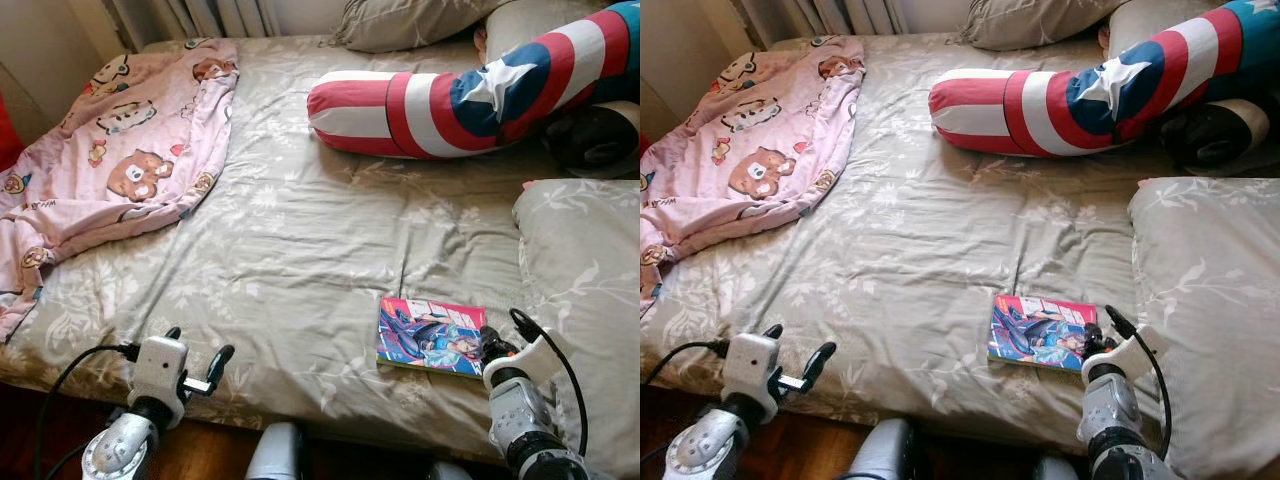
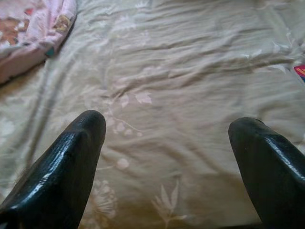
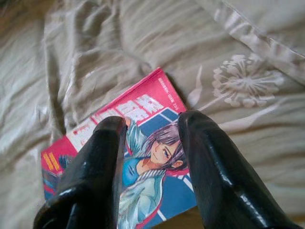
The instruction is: Clean up the room
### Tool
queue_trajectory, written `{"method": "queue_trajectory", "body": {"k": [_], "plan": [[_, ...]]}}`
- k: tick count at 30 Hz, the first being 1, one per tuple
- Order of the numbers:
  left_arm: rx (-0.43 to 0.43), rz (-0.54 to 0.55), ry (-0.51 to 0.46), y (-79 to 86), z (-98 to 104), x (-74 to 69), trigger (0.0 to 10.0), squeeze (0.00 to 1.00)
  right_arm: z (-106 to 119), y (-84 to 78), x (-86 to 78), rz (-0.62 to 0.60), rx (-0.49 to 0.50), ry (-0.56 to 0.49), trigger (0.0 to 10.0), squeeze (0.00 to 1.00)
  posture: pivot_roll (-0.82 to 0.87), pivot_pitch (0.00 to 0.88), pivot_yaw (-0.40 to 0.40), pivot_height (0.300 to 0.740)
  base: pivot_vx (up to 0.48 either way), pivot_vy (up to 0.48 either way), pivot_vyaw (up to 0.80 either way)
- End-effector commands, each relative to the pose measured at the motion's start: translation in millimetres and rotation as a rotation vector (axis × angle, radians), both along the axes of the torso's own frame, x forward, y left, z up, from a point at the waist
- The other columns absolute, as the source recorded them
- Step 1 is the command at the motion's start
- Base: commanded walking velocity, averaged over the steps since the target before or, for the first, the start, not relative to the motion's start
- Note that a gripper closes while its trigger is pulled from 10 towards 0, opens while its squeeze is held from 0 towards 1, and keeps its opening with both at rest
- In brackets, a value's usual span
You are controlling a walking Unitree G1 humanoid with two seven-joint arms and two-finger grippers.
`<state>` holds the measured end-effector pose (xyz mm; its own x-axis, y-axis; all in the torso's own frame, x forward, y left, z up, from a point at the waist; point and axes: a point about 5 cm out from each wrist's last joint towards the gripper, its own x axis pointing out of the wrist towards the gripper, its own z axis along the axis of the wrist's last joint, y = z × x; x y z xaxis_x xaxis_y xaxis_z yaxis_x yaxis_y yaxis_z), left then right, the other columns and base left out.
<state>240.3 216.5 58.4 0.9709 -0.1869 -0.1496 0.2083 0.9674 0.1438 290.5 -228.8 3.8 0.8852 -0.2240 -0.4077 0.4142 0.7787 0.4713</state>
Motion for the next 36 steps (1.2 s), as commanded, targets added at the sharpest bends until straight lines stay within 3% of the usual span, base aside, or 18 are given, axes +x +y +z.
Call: {"method": "queue_trajectory", "body": {"k": [1, 4, 8, 13, 15, 20, 22, 23, 26, 29, 36], "plan": [[-0.032, 0.024, 0.038, -0.3, -10, -0.6, 10.0, 0.0, -7, 7.2, -5.4, 0.056, -0.037, 0.025, 10.0, 0.0, 0.18, 0.108, 0.075, 0.657, 0.0, 0.0, 0.0], [-0.142, 0.085, 0.081, -6.7, -22, 11.5, 10.0, 0.0, -14, 10.8, -14.9, 0.126, -0.15, 0.06, 10.0, 0.0, 0.15, 0.078, 0.06, 0.657, 0.0, 0.0, 0.0], [-0.199, 0.126, 0.12, -13.3, -34, 22.9, 10.0, 0.0, -22, 14.3, -23.6, 0.174, -0.194, 0.084, 10.0, 0.0, 0.12, 0.032, 0.038, 0.657, 0.0, 0.0, 0.0], [-0.211, 0.139, 0.181, -21.0, -47, 32.5, 10.0, 0.0, -31, 25.2, -31.6, 0.269, -0.241, 0.128, 10.0, 0.0, 0.09, 0.0, 0.008, 0.657, 0.0, 0.0, 0.0], [-0.205, 0.169, 0.226, -20.4, -55, 34.0, 10.0, 0.0, -36, 27.5, -36.7, 0.299, -0.306, 0.181, 10.0, 0.0, 0.08, 0.0, -0.004, 0.657, 0.0, 0.0, 0.0], [-0.19, 0.171, 0.275, -24.3, -64, 32.9, 10.0, 0.0, -42, 30.1, -43.5, 0.332, -0.345, 0.237, 10.0, 0.0, 0.06, 0.0, -0.013, 0.657, 0.0, 0.0, 0.0], [-0.171, 0.172, 0.318, -28.3, -71, 30.4, 10.0, 0.0, -49, 29.5, -50.8, 0.35, -0.39, 0.306, 10.0, 0.0, 0.06, 0.0, -0.017, 0.667, 0.0, 0.0, 0.0], [-0.165, 0.177, 0.379, -32.4, -80, 24.2, 10.0, 0.0, -57, 30.6, -60.4, 0.349, -0.366, 0.35, 10.0, 0.0, 0.05, 0.0, -0.011, 0.677, 0.0, 0.0, 0.0], [-0.142, 0.172, 0.429, -34.7, -89, 17.3, 10.0, 0.0, -64, 32.9, -70.6, 0.346, -0.326, 0.386, 10.0, 0.0, 0.03, 0.0, -0.005, 0.692, 0.0, 0.0, 0.0], [-0.175, 0.23, 0.466, -31.7, -94, 12.7, 10.0, 0.0, -73, 34.3, -84.7, 0.355, -0.292, 0.43, 10.0, 0.0, 0.03, 0.0, -0.007, 0.712, 0.0, 0.0, 0.0], [-0.133, 0.22, 0.54, -32.7, -104, 2.0, 10.0, 0.0, -80, 33.8, -97.3, 0.356, -0.284, 0.478, 10.0, 0.0, 0.01, 0.0, -0.006, 0.74, 0.0, 0.0, 0.0]]}}
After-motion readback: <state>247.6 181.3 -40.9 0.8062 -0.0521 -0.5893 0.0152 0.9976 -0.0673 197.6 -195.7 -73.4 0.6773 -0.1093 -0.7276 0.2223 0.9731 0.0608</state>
